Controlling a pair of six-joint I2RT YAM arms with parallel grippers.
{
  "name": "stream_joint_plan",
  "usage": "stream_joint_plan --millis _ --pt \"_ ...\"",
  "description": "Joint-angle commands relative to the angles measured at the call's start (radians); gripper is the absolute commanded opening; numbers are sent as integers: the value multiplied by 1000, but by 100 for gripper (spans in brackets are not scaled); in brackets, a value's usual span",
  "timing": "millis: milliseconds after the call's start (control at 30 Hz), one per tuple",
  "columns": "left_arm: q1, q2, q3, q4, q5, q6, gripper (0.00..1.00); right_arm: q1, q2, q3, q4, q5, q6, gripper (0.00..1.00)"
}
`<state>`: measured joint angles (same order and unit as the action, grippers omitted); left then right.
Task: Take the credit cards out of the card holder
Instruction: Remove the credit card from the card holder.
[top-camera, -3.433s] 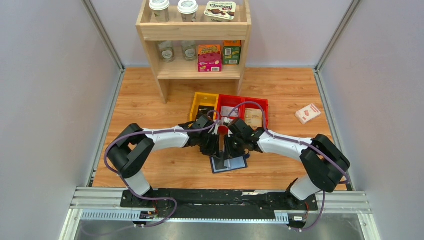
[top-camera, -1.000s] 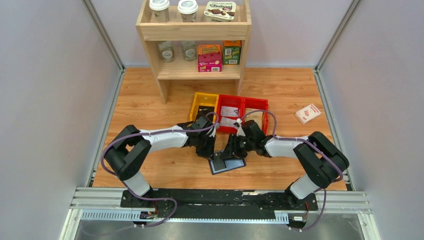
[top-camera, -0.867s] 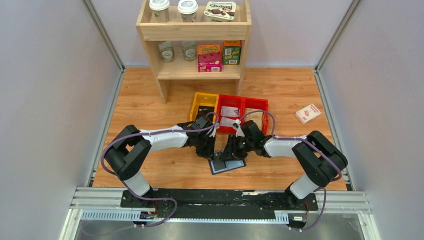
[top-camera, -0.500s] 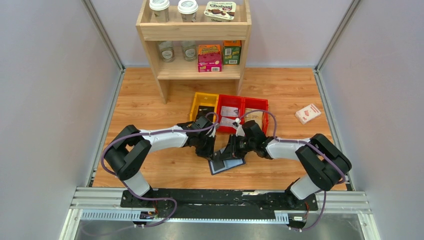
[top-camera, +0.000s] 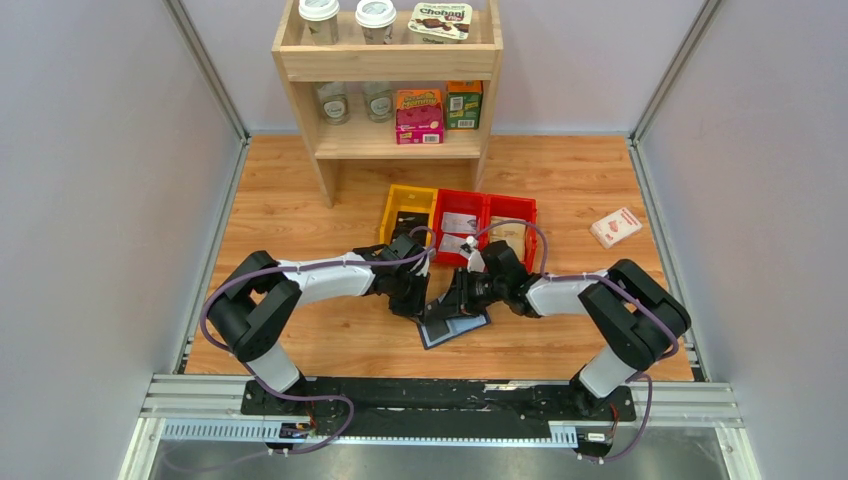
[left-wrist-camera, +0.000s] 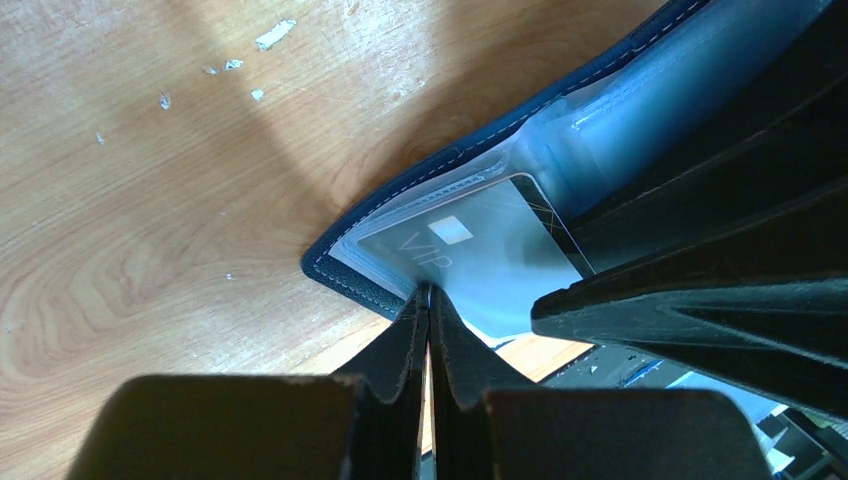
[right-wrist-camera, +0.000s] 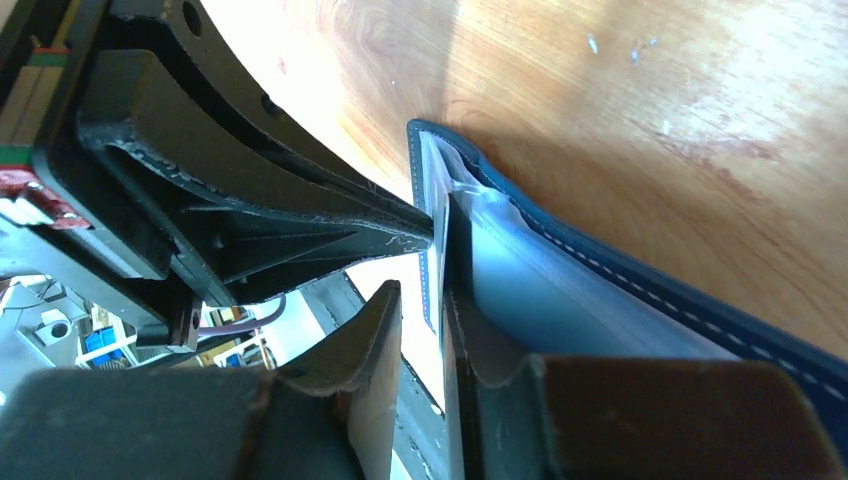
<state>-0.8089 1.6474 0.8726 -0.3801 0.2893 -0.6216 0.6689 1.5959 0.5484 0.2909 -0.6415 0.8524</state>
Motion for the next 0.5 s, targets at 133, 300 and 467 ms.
stream_joint_plan --millis 133,300,467 --pt "-6 2 -15 23 -30 6 7 37 36 71 64 -61 8 26" --pt "-6 3 -6 -12 -67 22 7 20 3 50 65 -76 2 24" --pt "-6 15 -3 -34 -85 31 7 -17 -50 21 62 -92 -1 23"
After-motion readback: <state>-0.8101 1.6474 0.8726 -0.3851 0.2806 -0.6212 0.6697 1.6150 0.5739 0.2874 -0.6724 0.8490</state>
